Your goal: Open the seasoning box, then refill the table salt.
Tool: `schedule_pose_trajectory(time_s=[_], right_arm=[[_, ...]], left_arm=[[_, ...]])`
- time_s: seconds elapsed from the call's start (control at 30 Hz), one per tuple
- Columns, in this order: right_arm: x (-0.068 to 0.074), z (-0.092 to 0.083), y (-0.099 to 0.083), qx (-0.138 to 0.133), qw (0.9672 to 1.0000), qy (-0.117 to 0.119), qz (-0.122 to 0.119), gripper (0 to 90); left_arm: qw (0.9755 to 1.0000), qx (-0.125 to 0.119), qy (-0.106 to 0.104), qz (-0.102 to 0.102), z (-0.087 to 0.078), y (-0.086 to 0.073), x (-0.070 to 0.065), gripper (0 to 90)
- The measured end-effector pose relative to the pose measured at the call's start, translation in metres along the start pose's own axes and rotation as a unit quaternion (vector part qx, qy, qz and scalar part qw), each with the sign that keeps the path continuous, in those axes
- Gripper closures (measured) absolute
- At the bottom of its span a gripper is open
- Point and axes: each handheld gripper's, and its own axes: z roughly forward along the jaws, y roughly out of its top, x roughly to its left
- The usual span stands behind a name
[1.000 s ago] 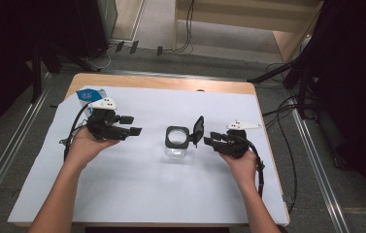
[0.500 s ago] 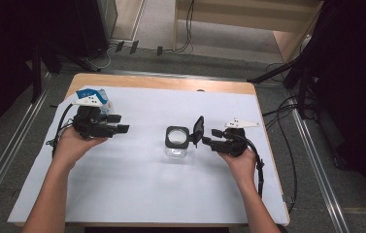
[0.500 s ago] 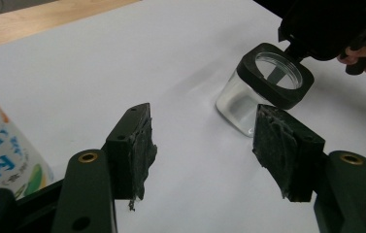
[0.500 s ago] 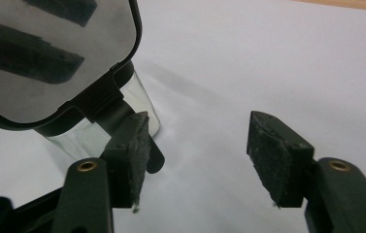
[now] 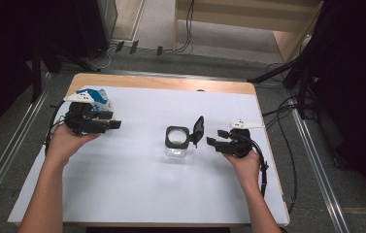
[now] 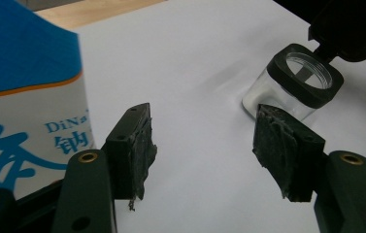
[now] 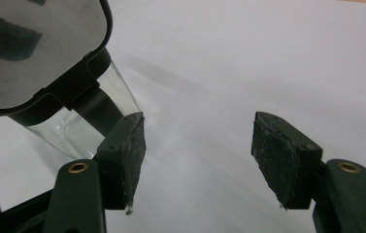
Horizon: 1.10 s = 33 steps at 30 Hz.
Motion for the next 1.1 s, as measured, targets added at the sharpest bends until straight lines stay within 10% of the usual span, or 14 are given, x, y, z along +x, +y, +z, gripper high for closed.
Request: schedule_pose_trajectory(time_s=[1.1], right_arm=[[-0.006,-0.004,0.0,-0.011,0.9999,-0.007,0.006,41.5]], left_arm=[[0.998,-0.017,0.06,-0.012,-0.058,-0.01,0.048,43.8]])
